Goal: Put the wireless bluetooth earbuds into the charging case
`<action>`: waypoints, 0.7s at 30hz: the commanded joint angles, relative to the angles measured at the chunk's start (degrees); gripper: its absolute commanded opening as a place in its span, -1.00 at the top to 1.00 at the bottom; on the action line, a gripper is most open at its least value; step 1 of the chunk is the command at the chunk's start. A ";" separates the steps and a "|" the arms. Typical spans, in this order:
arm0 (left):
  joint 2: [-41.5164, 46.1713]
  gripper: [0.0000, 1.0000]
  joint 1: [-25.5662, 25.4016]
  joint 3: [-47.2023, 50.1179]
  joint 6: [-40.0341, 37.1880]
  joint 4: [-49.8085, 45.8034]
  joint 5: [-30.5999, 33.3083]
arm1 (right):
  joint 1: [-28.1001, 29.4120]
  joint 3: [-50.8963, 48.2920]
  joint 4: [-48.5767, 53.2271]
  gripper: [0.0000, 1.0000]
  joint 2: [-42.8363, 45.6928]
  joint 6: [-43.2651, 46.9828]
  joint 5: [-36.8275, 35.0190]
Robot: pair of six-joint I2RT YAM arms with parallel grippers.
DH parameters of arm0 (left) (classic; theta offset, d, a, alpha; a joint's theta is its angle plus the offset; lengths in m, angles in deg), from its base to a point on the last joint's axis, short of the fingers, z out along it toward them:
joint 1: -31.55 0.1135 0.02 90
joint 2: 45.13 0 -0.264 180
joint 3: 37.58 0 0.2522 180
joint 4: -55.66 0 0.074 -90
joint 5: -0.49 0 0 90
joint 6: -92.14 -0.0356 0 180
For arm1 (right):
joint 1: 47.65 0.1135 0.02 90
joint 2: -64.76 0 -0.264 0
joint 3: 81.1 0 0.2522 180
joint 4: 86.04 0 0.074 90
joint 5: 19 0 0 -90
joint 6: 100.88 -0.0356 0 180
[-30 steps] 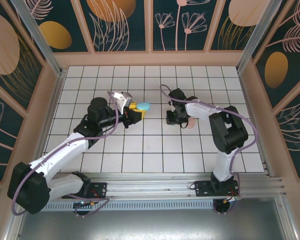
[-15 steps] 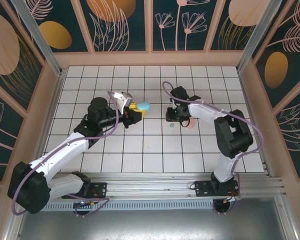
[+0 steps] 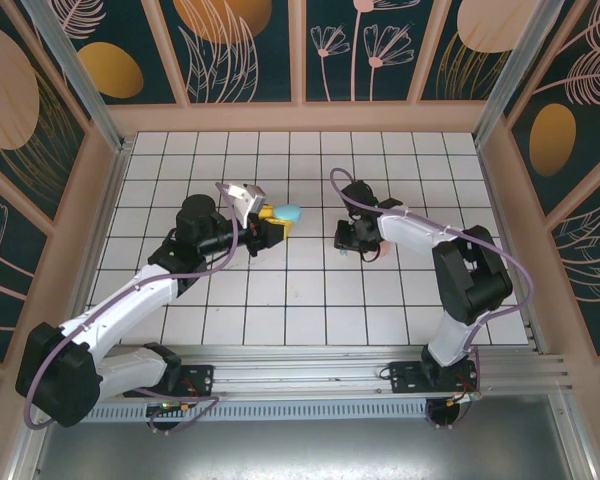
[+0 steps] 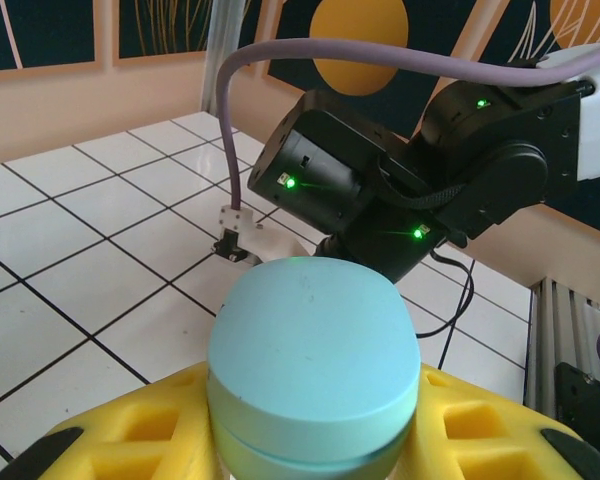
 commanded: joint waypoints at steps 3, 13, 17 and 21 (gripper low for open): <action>0.65 1.00 -0.24 -0.98 -0.47 1.49 -0.68 | 0.83 2.34 2.43 0.35 -3.66 -2.95 -4.12; 1.33 1.00 -0.26 -0.51 -0.57 1.31 -0.30 | 1.03 4.40 2.42 0.39 -6.87 -2.95 -3.99; 1.20 1.00 -0.25 -0.70 -0.81 1.11 -0.33 | 1.03 4.76 2.34 0.41 -8.14 -2.69 -3.72; 1.10 1.00 -0.23 -0.70 -1.05 1.00 -0.15 | 1.03 5.23 3.05 0.46 -8.98 -2.09 -3.50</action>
